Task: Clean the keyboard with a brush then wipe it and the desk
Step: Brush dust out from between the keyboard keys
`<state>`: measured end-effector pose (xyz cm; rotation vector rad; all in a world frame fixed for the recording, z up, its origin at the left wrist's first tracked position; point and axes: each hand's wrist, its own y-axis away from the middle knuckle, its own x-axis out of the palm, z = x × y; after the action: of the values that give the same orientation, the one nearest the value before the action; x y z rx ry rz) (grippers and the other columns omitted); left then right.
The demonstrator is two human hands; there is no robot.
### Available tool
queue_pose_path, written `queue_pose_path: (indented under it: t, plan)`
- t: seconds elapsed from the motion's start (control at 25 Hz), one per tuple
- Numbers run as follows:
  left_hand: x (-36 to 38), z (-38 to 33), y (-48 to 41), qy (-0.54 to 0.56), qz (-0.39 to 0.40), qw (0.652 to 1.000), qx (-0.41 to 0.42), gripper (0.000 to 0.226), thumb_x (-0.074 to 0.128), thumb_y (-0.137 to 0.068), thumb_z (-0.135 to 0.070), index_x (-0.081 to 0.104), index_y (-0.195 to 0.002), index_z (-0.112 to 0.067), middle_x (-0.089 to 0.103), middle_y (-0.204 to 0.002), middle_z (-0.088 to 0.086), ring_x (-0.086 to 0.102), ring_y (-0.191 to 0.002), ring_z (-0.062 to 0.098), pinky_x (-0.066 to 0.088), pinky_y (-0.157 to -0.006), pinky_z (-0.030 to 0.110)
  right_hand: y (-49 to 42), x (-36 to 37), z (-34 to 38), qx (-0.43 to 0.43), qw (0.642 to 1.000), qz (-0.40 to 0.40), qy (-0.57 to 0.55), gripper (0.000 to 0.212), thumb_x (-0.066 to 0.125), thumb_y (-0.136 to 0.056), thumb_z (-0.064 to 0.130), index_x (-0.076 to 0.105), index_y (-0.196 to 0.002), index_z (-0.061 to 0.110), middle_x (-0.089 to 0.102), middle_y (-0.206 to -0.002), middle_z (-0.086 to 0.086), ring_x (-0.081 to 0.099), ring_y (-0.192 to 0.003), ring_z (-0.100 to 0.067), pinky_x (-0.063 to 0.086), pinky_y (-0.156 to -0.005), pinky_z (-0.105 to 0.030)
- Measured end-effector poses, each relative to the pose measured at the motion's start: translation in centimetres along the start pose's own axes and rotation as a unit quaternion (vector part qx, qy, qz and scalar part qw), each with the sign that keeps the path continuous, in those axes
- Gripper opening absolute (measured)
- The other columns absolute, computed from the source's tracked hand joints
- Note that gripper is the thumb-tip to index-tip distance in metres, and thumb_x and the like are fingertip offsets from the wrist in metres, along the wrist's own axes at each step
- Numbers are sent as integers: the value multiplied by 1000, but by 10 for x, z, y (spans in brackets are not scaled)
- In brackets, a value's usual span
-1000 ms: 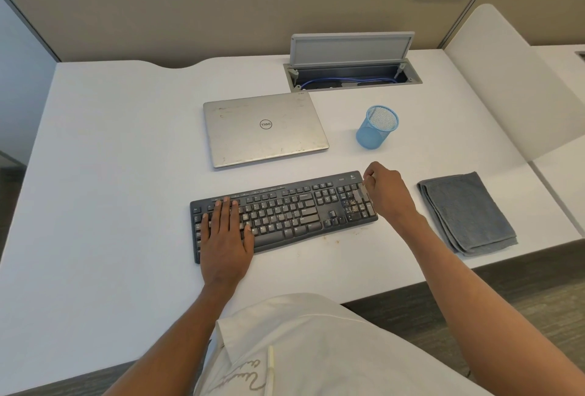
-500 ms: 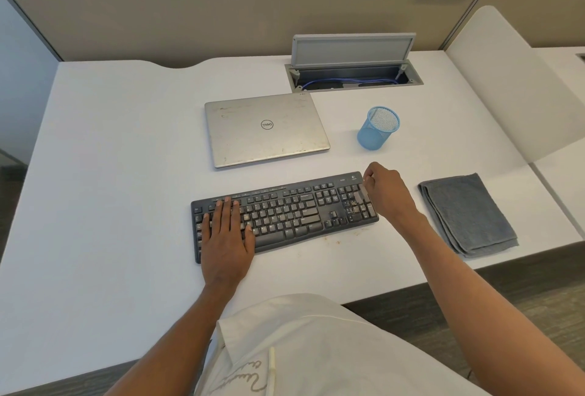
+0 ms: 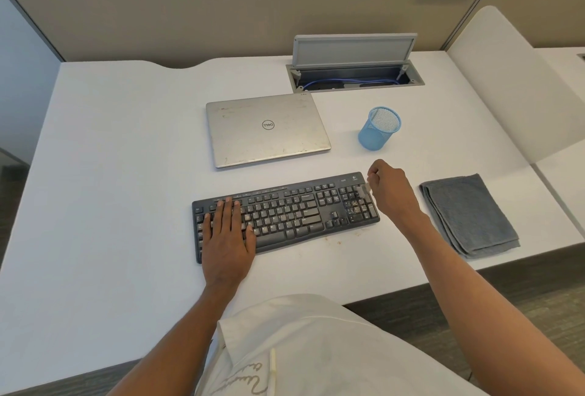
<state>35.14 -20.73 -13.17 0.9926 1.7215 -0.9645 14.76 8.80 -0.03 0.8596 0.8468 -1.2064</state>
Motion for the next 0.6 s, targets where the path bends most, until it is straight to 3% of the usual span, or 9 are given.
queue_pose_path:
  t: [0.24, 0.36, 0.48, 0.6]
  plan:
    - [0, 0, 0, -4, 5, 1000, 0, 63, 31, -108, -38, 40, -161, -6, 39, -168, 14, 32, -158, 30, 17, -132, 54, 10, 5, -10, 3, 1000, 0, 5, 15, 40, -101, 6, 54, -95, 7, 64, -77, -14, 54, -66, -33, 43, -58, -40]
    - [0, 0, 0, -4, 9, 1000, -2, 63, 30, -108, -38, 38, -162, -7, 37, -169, 13, 30, -159, 29, 16, -132, 53, 6, 2, -12, 5, 999, 16, 28, 12, 42, -98, 4, 54, -95, 9, 65, -81, -14, 60, -72, -37, 48, -61, -44]
    - [0, 0, 0, -4, 9, 1000, -2, 63, 32, -108, -38, 38, -162, -7, 37, -169, 13, 30, -159, 29, 16, -132, 54, 3, 0, -11, 11, 1000, -5, -16, 15, 41, -99, 5, 53, -93, 12, 65, -80, -12, 55, -67, -33, 45, -58, -43]
    - [-1, -1, 0, -5, 9, 1000, -1, 63, 33, -108, -38, 38, -162, -7, 38, -169, 13, 30, -159, 29, 17, -132, 54, 8, 3, -11, -1, 1000, -3, -20, 17, 39, -100, 4, 53, -94, 13, 63, -74, -12, 55, -65, -34, 49, -58, -50]
